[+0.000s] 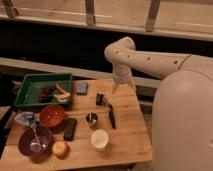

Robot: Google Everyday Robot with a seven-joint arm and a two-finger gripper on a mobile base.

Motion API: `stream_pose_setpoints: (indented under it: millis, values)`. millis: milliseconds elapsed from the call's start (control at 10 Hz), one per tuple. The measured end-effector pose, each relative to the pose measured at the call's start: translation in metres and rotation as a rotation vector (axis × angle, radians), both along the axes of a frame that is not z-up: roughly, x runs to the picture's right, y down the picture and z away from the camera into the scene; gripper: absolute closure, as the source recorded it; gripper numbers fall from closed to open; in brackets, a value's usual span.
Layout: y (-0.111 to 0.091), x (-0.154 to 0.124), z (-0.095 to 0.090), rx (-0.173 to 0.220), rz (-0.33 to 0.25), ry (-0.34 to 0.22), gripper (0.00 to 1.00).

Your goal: Place brush in metal cup

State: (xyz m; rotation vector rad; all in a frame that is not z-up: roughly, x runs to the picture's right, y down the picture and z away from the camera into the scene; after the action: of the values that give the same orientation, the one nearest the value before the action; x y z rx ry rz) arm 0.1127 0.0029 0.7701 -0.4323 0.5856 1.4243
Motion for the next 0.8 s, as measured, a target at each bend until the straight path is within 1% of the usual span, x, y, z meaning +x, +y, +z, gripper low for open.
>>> stream_pose_setpoints:
  millis: [100,200,300,400,500,700,800]
  values:
    - [-0.012,-0.006,-0.005,0.050,-0.006,-0.038,0.26]
    - [-0.022,-0.014,-0.005,0.084,-0.022,-0.060,0.26]
    - [-0.028,-0.029,-0.003,0.110,-0.046,-0.097,0.26]
    - [-0.034,-0.040,0.001,0.130,-0.102,-0.147,0.26]
    - [-0.041,-0.046,0.009,0.135,-0.174,-0.209,0.26]
    - [-0.046,-0.063,0.021,0.123,-0.244,-0.292,0.26]
    - [-0.047,-0.066,0.024,0.116,-0.265,-0.316,0.26]
